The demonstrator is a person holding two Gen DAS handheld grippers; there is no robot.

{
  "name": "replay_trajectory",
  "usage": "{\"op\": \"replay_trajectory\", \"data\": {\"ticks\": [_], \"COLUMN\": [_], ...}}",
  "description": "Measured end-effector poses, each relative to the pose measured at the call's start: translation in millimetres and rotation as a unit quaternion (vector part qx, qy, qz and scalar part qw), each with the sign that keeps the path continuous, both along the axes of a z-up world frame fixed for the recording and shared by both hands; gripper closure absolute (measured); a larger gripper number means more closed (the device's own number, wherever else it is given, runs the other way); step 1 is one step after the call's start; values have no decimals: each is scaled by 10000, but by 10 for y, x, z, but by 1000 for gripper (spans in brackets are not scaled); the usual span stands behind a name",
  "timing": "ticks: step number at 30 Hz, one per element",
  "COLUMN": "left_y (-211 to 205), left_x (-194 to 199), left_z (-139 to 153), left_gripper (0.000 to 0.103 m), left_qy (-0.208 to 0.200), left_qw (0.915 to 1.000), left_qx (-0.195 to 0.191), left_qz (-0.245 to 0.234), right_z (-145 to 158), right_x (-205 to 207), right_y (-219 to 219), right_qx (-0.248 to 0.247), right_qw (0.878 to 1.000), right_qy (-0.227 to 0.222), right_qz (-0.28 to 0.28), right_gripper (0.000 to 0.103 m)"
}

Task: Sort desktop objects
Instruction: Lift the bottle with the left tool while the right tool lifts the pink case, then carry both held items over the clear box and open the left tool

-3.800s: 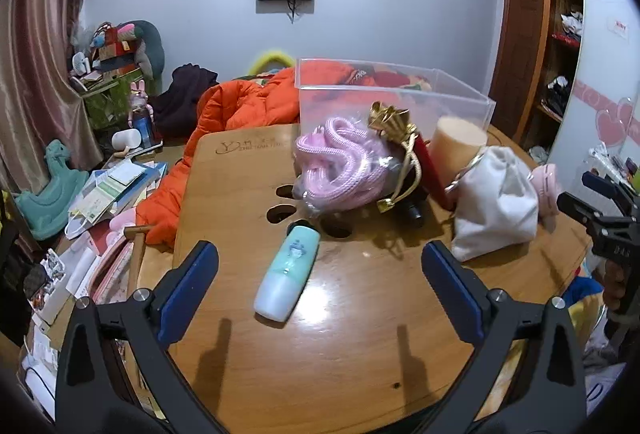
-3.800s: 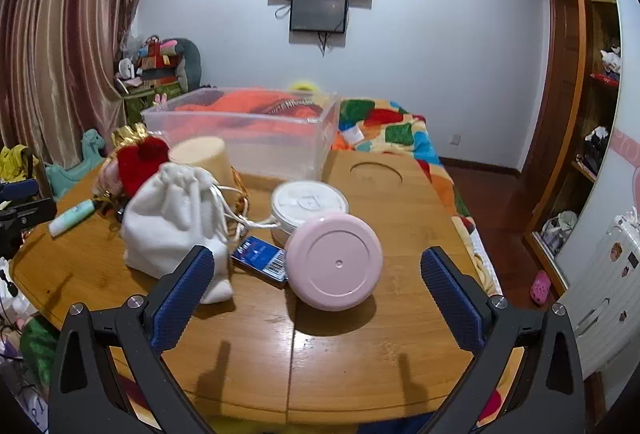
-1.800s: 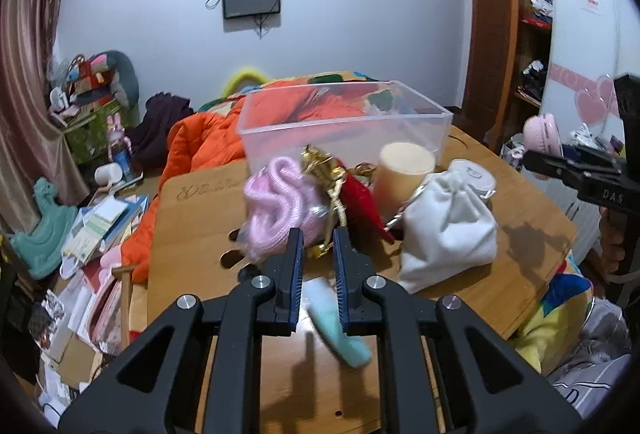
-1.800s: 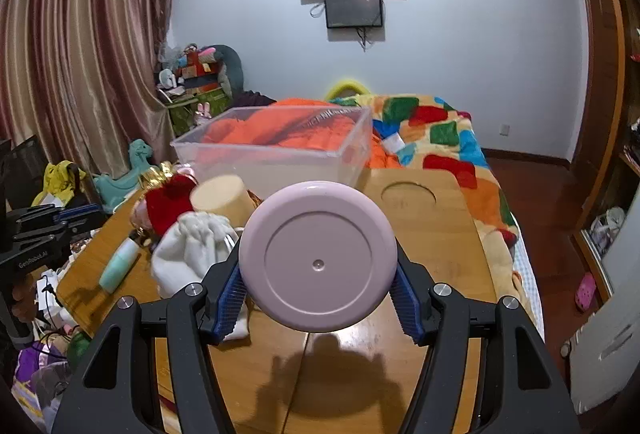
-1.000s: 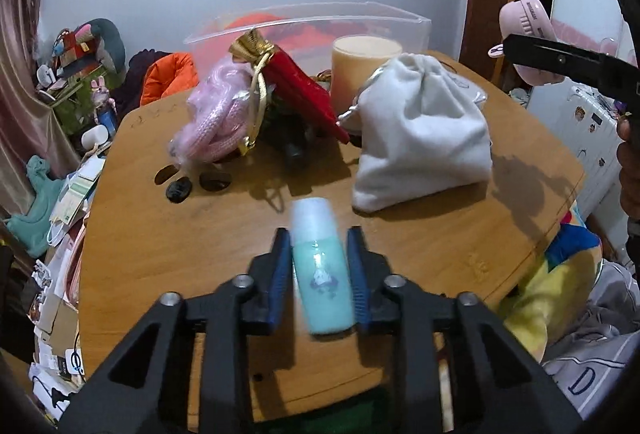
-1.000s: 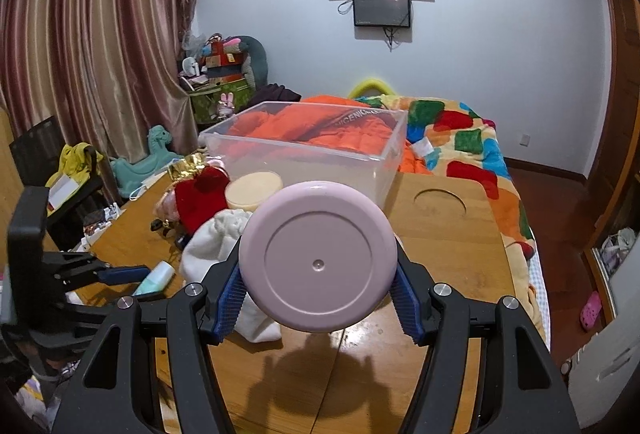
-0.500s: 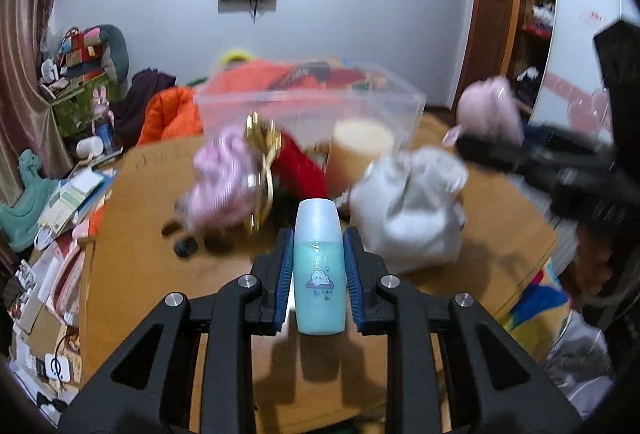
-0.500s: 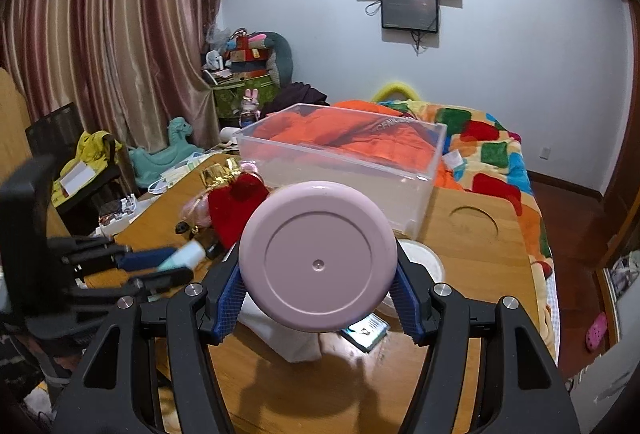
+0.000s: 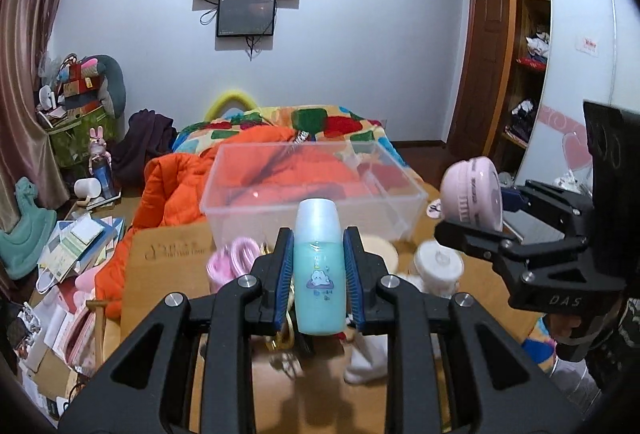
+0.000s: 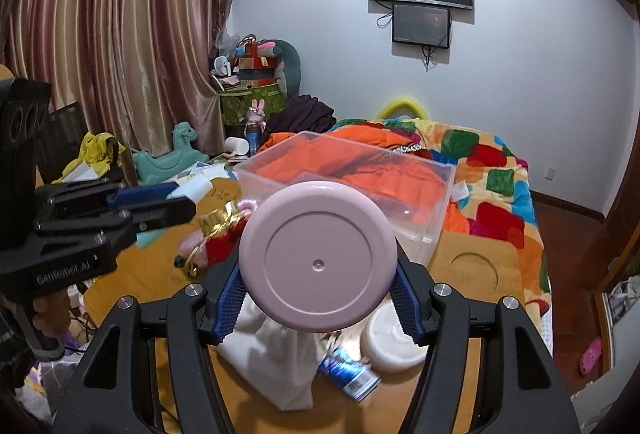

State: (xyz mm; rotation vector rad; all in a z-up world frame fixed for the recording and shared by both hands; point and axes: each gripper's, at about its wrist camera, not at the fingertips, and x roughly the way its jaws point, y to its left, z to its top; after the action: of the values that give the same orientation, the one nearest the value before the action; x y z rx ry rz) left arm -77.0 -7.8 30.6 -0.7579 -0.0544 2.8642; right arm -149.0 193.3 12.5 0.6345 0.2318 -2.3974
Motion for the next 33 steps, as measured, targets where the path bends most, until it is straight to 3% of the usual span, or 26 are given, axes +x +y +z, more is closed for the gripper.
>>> {"op": "replay_trajectory", "data": {"ticks": [7,16,22,25,33], "left_y": [-156,-330,-381,-364,-373], "left_x": [-353,-973,-1411,-1570,-1776], "left_z": [167,212,65,-51,-312], "left_gripper": [79,79,79,79,79], "left_qy": [-72,-506,-976,-1112,-1497], "left_qw": [10000,9986,9948,9926,9863], "left_qx": [25,-111,-210,-455,-650], "left_qz": [18,-86,-183,-184,-251], "right_z": [90,49,-101,-194,-401], "right_x": [-329,-929,-1310,-1456,-1696], "right_y": [32,-17,-169,-246,-401], "right_qx": [46,33,236,329,591], "right_qw": [9999,9990,9977,9968,9937], "right_qy": [-11,-347,-539,-643,-914], "right_qz": [-102,-266,-338,-348,-260], "right_gripper": [43,43,43,43,43]}}
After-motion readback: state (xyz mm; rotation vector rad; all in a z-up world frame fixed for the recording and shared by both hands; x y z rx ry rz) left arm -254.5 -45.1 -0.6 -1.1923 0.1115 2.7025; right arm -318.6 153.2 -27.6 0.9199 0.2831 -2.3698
